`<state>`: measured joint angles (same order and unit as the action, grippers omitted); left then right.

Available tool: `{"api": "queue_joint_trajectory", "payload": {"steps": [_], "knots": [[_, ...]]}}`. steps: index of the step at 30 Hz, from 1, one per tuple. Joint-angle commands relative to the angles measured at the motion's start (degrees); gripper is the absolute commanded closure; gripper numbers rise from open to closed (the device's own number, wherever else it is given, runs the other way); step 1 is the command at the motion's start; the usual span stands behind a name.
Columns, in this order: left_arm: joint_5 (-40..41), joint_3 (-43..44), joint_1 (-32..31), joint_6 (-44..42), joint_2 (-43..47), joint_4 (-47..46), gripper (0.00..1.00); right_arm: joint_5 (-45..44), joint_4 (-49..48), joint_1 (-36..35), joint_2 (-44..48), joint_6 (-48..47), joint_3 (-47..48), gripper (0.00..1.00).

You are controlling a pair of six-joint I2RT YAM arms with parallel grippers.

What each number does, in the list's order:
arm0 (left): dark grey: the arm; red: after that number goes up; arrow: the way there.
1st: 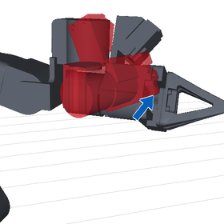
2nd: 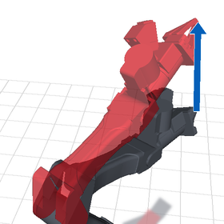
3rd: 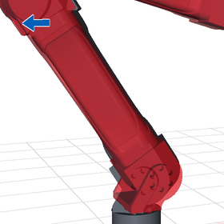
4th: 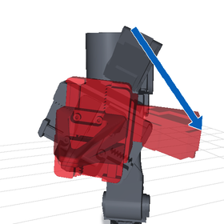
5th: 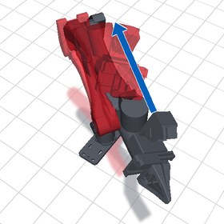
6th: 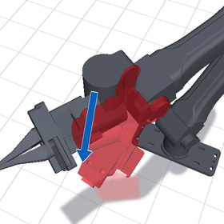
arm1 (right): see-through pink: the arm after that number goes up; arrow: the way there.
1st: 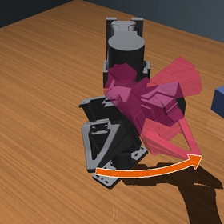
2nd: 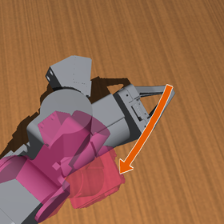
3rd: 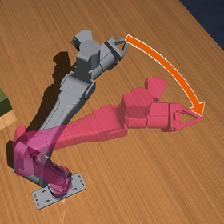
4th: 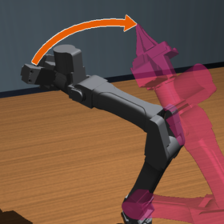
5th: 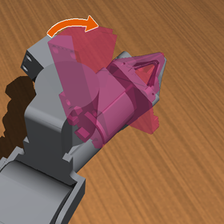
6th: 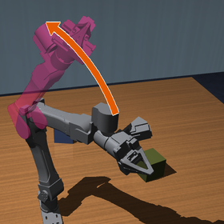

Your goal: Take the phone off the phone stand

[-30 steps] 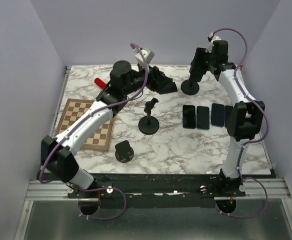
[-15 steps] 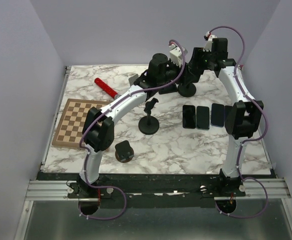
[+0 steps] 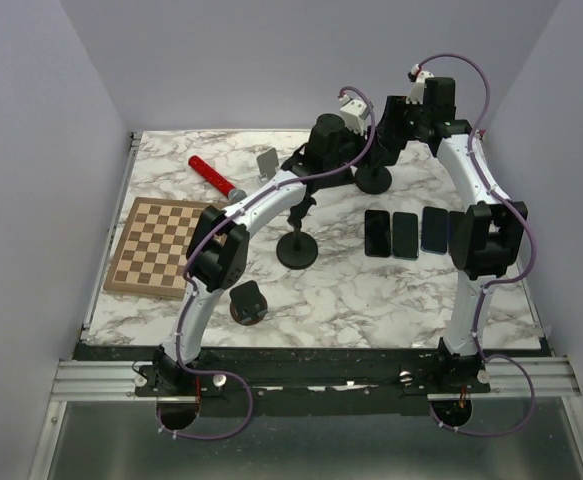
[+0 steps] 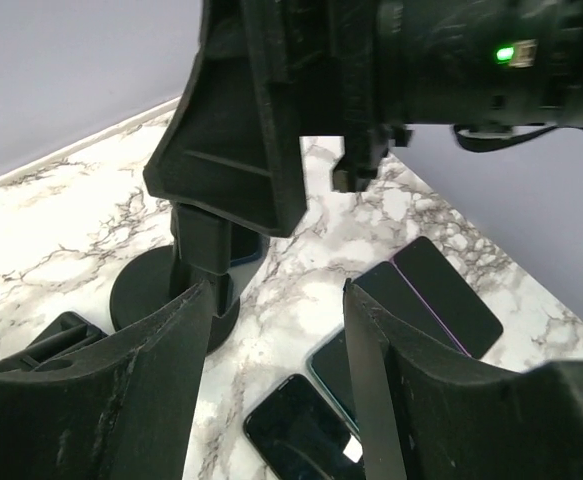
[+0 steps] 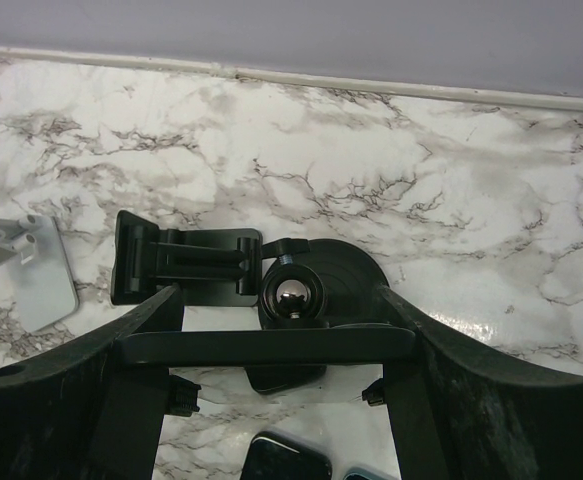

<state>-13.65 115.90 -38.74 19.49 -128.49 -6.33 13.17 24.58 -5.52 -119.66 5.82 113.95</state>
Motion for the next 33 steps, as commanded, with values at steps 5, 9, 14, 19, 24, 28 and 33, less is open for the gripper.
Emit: {"api": "queue_joint_trajectory", "payload": {"steps": [5, 9, 14, 19, 24, 28, 33], "knots": [[5.2, 7.1, 0.0, 3.2, -6.5, -2.4, 0.40, 3.7, 1.1, -0.4, 0.5, 1.4, -1.2, 0.99], [6.5, 7.7, 0.2, 3.5, -7.9, -3.0, 0.42, 4.0, 1.3, -0.4, 0.3, 1.2, -0.8, 0.99], [6.0, 8.7, 0.8, 4.7, -9.3, -4.3, 0.43, 4.6, 1.3, -0.3, 0.2, 1.3, -1.0, 0.99], [5.4, 14.6, 1.9, 9.9, -12.9, -0.3, 0.45, 4.8, 1.7, -0.4, 0.0, 1.1, -0.7, 0.99], [4.3, 15.0, 2.1, 12.2, -13.9, -2.2, 0.46, 6.2, 1.5, -0.4, 0.2, 1.4, -0.6, 0.99], [4.5, 14.3, 2.3, 13.3, -13.6, -2.3, 0.44, 6.9, 1.4, -0.4, 0.0, 1.5, -0.6, 0.99], [3.0, 14.7, 2.8, 16.5, -15.2, -5.1, 0.42, 8.0, 1.7, -0.4, -0.7, 1.6, -0.3, 0.99]]}}
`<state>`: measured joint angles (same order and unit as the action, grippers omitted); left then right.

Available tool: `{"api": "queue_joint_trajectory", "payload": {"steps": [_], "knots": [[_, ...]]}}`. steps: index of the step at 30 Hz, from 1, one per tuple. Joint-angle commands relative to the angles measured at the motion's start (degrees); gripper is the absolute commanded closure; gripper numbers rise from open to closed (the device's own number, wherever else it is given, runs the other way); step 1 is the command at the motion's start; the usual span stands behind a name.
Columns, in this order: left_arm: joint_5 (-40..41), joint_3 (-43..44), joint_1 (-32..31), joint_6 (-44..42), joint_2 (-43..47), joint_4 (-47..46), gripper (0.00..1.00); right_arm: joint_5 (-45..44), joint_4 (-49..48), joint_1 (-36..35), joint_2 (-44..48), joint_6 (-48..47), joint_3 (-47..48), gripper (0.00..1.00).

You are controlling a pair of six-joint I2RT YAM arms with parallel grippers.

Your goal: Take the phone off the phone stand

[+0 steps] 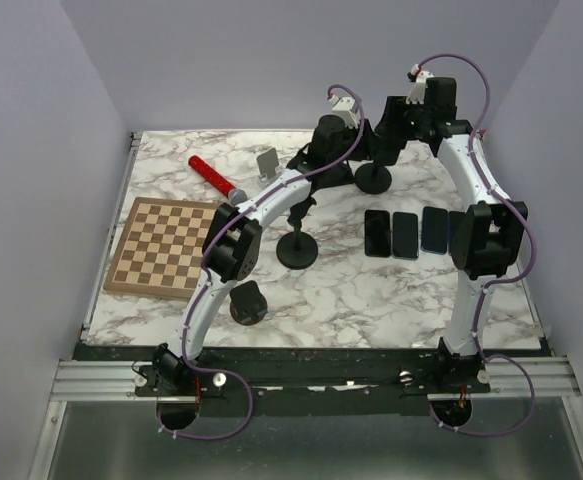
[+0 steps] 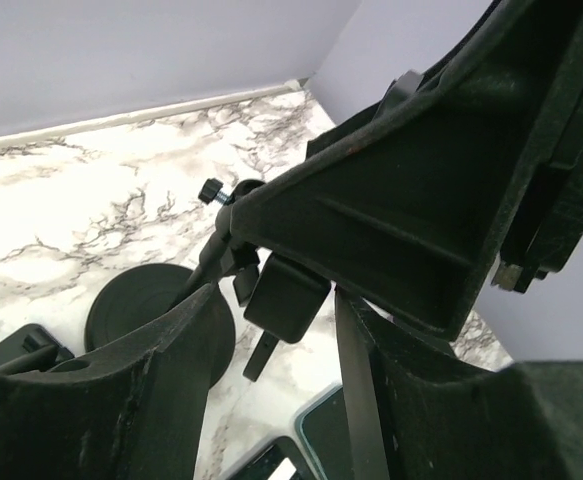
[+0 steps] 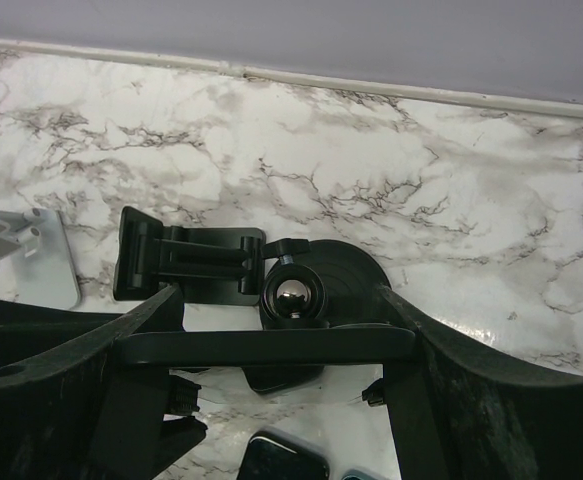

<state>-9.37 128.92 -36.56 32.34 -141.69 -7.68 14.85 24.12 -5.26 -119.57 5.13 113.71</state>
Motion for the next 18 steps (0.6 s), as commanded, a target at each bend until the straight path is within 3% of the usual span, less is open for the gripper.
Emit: {"api": "queue_joint_trajectory", "payload": {"steps": [1, 7, 16, 18], "knots": [[-1.9, 2.4, 0.6, 4.3, -2.7, -3.9, 0.43, 6.3, 2.3, -0.6, -0.9, 2.2, 0.1, 0.99], [-3.1, 5.0, 0.6, 5.1, -4.4, -4.8, 0.52, 6.4, 3.0, -0.6, -1.1, 2.0, 1.2, 0.99], [-4.0, 5.3, 0.7, 6.2, -5.0, -5.4, 0.51, 7.3, 4.1, -0.6, -2.0, 2.0, 2.2, 0.99], [-4.3, 5.9, 0.7, 6.5, -5.5, -5.4, 0.55, 7.4, 4.1, -0.6, -1.9, 2.1, 2.3, 0.99]]}}
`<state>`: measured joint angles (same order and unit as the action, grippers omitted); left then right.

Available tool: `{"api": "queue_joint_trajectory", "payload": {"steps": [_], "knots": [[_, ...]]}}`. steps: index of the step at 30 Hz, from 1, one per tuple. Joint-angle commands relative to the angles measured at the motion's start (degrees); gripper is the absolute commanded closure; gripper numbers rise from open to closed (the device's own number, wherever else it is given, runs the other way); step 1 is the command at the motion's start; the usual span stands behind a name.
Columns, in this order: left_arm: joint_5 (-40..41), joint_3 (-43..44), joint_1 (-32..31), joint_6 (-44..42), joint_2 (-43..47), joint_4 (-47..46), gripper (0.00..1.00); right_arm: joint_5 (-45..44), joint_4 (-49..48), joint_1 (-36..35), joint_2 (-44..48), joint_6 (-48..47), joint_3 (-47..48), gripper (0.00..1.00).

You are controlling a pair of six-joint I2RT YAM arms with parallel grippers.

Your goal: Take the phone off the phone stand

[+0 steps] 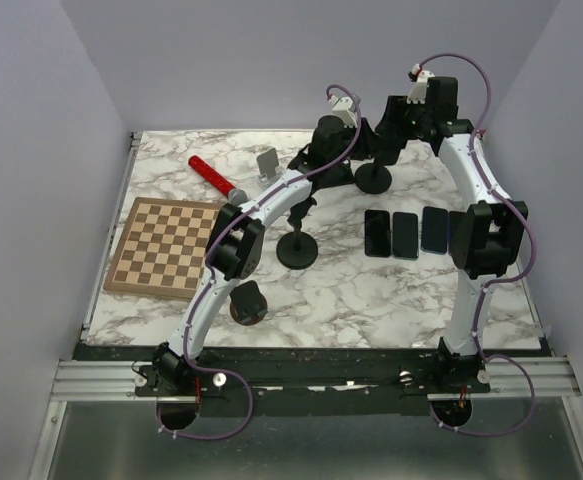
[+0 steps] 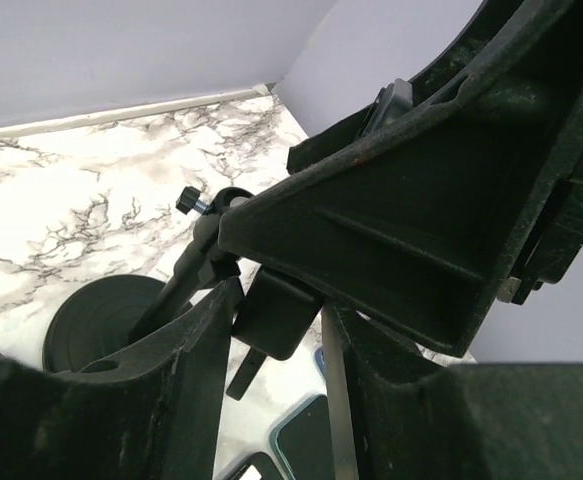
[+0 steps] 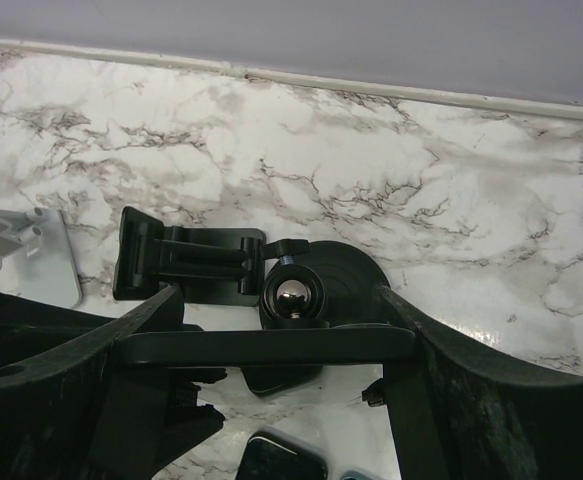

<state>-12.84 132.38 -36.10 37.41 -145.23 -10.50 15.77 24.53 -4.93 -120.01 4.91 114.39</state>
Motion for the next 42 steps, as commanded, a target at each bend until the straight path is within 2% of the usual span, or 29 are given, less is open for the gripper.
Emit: {"api": "queue_joint_trajectory", "payload": {"steps": [1, 4, 8, 11, 16, 21, 26, 33, 38, 42], "knots": [[-1.0, 2.9, 0.2, 1.5, -2.0, -2.4, 0.60, 6.5, 3.7, -1.0, -1.5, 2.2, 1.6, 0.99], [-0.1, 2.9, 0.3, 1.6, -1.9, -1.1, 0.87, 4.1, 2.6, -1.0, -1.1, 1.5, 0.6, 0.99], [-2.5, 0.6, 0.4, 1.0, -0.5, -1.7, 1.00, -2.5, -3.6, -0.9, 1.0, -2.5, -5.4, 0.99], [-4.9, -2.4, 0.7, 0.5, 1.2, -2.4, 1.00, -2.7, -7.8, -0.5, 2.0, -6.2, -8.3, 0.99], [-7.1, -4.6, 2.0, 1.1, 2.5, -0.2, 1.00, 7.3, -9.1, 1.0, 1.7, -7.6, -8.0, 0.99], [-11.2, -5.9, 3.0, 2.0, 2.6, -1.0, 1.00, 17.7, -1.4, 3.5, -3.2, -8.1, -0.2, 0.99], [-13.5, -5.1, 3.5, 5.2, 0.8, 0.3, 1.00, 24.4, 4.2, 4.6, -5.5, -10.0, 3.8, 0.99], [-12.9, -4.9, 3.7, 6.6, 0.5, 1.1, 1.00, 28.6, 13.1, 4.6, -9.3, -14.2, 11.0, 0.99], [-14.4, -4.4, 3.9, 7.2, -0.1, 0.6, 1.00, 34.4, 13.7, 7.2, -9.9, -19.8, 10.3, 0.99], [-15.2, -4.2, 3.9, 8.2, -0.6, 0.1, 1.00, 39.7, 13.6, 7.7, -11.3, -19.9, 12.0, 0.99]]}}
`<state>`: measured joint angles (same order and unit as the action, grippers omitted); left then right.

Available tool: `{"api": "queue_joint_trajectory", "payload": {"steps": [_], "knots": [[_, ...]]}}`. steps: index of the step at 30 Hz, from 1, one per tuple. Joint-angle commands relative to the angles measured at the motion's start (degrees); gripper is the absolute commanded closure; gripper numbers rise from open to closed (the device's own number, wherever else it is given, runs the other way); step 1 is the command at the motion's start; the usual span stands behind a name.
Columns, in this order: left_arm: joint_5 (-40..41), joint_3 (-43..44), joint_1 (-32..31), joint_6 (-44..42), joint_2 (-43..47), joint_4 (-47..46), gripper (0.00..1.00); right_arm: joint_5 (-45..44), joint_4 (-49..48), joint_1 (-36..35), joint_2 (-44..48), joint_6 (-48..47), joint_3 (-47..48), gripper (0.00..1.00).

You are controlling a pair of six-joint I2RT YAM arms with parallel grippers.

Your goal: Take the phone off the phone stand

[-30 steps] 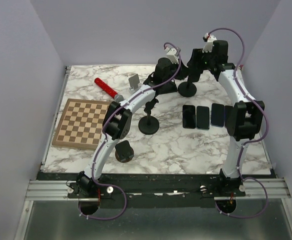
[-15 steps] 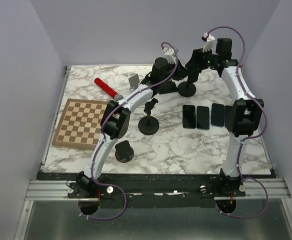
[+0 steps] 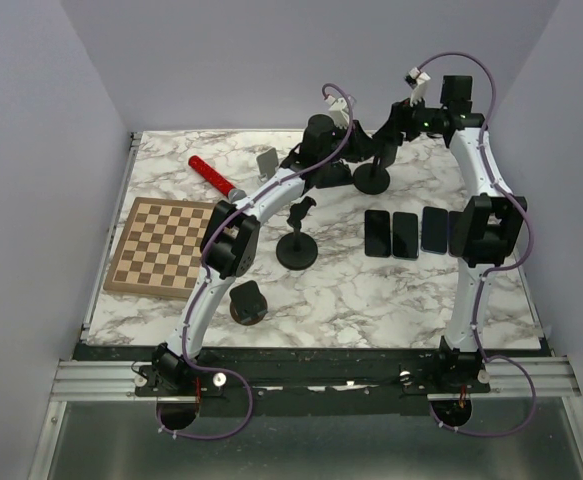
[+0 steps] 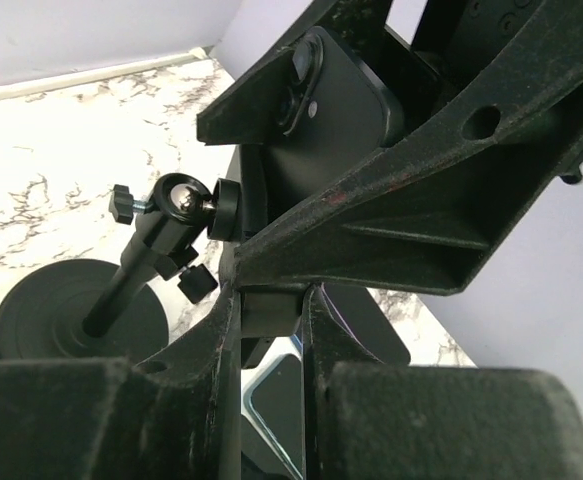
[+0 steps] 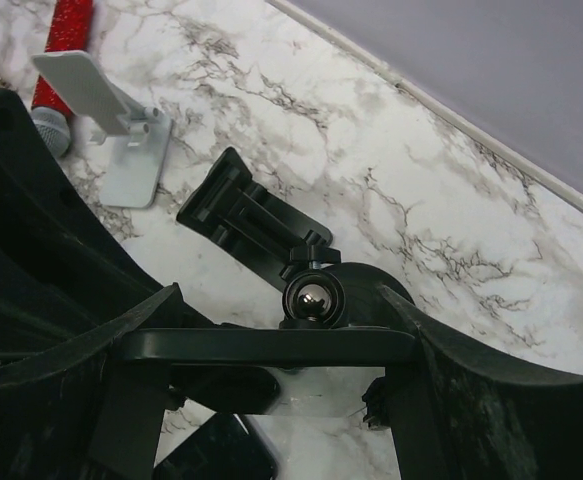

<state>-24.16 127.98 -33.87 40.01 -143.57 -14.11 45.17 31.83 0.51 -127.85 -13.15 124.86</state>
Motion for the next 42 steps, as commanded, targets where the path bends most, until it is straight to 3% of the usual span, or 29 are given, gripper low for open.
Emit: {"api": "queue_joint_trajectory", "payload": {"steps": [1, 11, 16, 25, 33, 42], "knots": [[-4.1, 0.2, 1.8, 6.0, -2.5, 3.7, 1.00, 11.1, 6.3, 2.2, -3.9, -1.5, 2.3, 0.99], [-0.7, 1.0, 2.0, 7.0, -2.5, 8.3, 1.00, 17.3, -0.2, 2.6, -2.4, 4.0, -0.9, 0.99], [2.7, 1.0, 2.6, 8.4, -2.3, 12.7, 1.00, 17.3, 10.6, 2.6, -6.4, 0.2, 10.0, 0.99], [5.4, 2.0, 2.0, 6.7, -1.7, 15.6, 1.00, 14.1, 2.6, 2.8, -1.3, 6.1, 2.8, 0.99], [9.3, 2.2, 3.3, 10.5, -2.0, 21.3, 1.00, 21.6, 12.7, 4.3, -3.5, 3.9, 10.9, 0.99], [9.7, 4.7, 3.4, 10.9, -3.3, 23.5, 1.00, 21.9, 3.7, 5.1, -0.6, 9.9, 4.1, 1.00]]}}
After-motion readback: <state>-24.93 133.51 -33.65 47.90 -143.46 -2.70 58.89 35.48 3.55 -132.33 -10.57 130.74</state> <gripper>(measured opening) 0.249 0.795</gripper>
